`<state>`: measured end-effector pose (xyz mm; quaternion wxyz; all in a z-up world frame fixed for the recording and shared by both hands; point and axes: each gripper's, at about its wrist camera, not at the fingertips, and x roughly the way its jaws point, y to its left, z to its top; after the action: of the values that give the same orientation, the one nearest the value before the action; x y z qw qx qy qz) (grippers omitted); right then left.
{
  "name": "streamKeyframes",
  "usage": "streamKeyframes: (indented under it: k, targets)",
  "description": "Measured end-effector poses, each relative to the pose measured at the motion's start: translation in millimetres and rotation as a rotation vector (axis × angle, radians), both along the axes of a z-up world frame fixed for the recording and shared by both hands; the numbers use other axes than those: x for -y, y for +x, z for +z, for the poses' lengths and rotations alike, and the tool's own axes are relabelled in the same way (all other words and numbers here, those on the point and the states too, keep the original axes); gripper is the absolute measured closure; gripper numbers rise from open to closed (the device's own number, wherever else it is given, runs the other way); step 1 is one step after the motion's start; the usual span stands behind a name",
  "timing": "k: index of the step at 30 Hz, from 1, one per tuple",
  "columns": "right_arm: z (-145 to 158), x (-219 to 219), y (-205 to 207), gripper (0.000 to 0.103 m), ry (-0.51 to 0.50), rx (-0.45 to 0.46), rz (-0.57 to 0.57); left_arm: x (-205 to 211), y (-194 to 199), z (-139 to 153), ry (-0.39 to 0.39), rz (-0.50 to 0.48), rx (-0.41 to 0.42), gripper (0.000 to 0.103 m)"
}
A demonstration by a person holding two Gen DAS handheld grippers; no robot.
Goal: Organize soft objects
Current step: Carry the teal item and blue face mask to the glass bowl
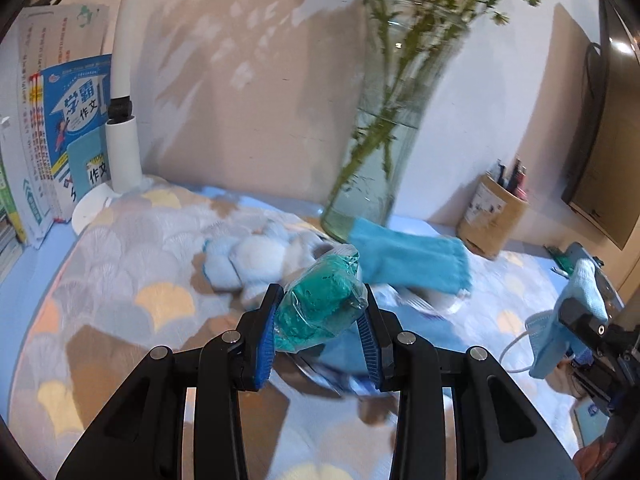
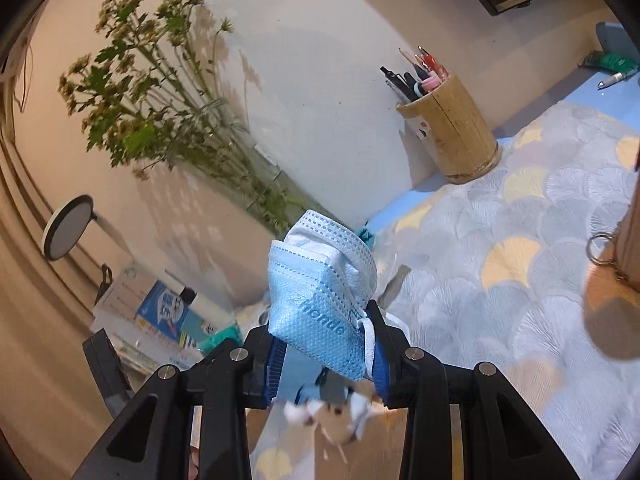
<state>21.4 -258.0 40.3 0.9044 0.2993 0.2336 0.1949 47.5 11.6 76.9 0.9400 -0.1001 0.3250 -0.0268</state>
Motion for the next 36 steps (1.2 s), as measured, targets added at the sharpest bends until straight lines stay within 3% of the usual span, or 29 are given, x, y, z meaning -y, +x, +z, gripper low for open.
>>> streamKeyframes:
  k: [4,9,23,30,36]
  targets:
    - [12,11,-22,0.067,-0.009,0.009,-0.015,23,-17,6,0.035,-0.037,-0.005,0.069]
    - [25,42,-51,0.067,0.014,0.023,-0.049,50,-35,17,0.024,-0.078,-0.007,0.069]
    - [27,125,-118,0.067,0.068,0.040,-0.105,143,-81,28,0.045,-0.203,-0.032,0.069]
    - [32,172,-143,0.067,0.094,0.073,-0.147,200,-105,39,0.023,-0.336,-0.025,0.069]
    - [44,229,-166,0.067,0.107,0.079,-0.249,260,-121,49,0.001,-0.488,-0.015,0.069]
